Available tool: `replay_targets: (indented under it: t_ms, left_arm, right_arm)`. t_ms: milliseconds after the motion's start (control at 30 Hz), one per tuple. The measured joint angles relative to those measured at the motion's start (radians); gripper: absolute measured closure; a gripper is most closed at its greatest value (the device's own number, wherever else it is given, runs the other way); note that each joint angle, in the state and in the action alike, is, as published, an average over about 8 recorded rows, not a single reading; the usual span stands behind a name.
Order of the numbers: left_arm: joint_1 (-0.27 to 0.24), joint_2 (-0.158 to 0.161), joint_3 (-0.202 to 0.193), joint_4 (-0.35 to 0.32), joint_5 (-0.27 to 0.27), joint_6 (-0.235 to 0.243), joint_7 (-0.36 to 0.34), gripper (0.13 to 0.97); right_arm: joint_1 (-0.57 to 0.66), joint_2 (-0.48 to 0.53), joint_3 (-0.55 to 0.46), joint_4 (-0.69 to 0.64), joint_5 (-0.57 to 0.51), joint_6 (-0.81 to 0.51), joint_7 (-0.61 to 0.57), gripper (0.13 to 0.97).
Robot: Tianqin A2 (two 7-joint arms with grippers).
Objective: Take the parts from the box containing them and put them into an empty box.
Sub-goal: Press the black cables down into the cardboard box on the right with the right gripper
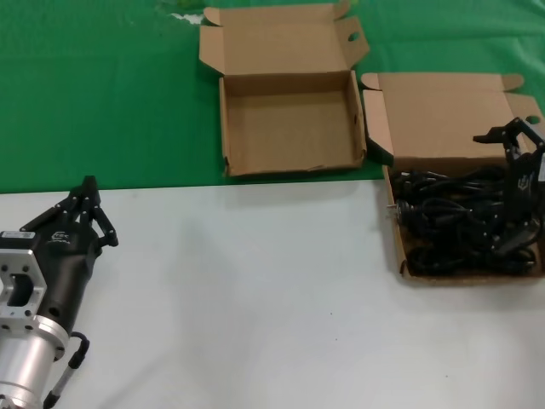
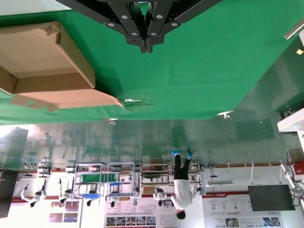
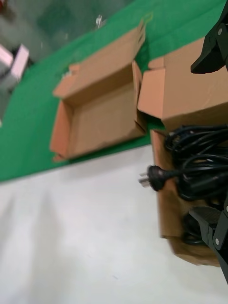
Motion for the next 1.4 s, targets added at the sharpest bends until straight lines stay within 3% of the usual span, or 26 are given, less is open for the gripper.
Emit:
replay_targets:
  t_ms: [200, 533, 1033, 1300, 1400]
  left_arm:
    - [0.0, 0.0, 0.0, 0.0, 0.0, 0.0, 0.0, 0.952]
    - [0.0, 0.0, 0.0, 0.0, 0.0, 0.0, 0.0, 0.957]
    - [0.0, 0.0, 0.0, 0.0, 0.0, 0.0, 0.0, 0.958]
    - [0.0, 0.0, 0.0, 0.0, 0.0, 0.0, 0.0, 0.958]
    - [0.0, 0.0, 0.0, 0.0, 0.0, 0.0, 0.0, 0.958]
  right_arm:
    - [0.129, -0.053, -0.062, -0.146, -0.071, -0.077, -0.126, 0.129]
    - [0.247, -0.111, -0.136, -0.304, -0.168, -0.141, -0.265, 0.129]
    - [0.281, -0.14, -0.143, -0.38, -0.212, -0.125, -0.355, 0.165]
    - [0.27, -0.145, -0.134, -0.386, -0.213, -0.111, -0.369, 0.267]
    - [0.264, -0.144, -0.133, -0.385, -0.215, -0.108, -0.372, 0.267]
